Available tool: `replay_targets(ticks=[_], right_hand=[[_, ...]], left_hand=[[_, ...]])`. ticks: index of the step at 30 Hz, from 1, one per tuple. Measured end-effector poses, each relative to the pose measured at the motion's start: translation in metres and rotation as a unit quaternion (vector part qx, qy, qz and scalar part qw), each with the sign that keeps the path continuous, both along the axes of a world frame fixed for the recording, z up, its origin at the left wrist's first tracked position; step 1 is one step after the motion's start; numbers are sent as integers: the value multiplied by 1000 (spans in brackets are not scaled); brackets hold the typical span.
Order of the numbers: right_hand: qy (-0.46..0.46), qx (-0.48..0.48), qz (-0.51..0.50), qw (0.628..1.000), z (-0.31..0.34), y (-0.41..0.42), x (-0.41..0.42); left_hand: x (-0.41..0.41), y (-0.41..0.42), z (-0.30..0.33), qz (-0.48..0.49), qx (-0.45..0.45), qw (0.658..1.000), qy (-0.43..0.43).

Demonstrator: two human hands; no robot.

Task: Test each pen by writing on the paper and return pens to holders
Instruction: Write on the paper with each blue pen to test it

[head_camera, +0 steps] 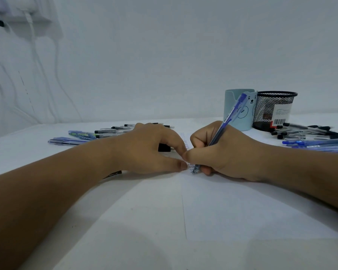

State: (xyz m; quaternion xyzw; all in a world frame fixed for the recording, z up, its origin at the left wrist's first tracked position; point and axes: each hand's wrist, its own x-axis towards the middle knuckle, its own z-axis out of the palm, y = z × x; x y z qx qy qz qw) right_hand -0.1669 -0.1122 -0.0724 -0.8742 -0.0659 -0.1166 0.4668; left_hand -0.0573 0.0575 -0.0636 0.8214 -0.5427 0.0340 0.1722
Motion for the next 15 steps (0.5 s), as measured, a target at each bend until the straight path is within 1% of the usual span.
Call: replay_targets(ticks=[5,11,15], right_hand=[[-1,-38,-3,999,0,0,-1],[8,-20,9,1000,1,-1,-1],[5,-28,13,999,1,0,-1]], left_hand=[[0,0,0,-14,-8,1000,7],[1,0,-1,-15,-14,1000,19],[2,0,-1,-20,-17,999,38]])
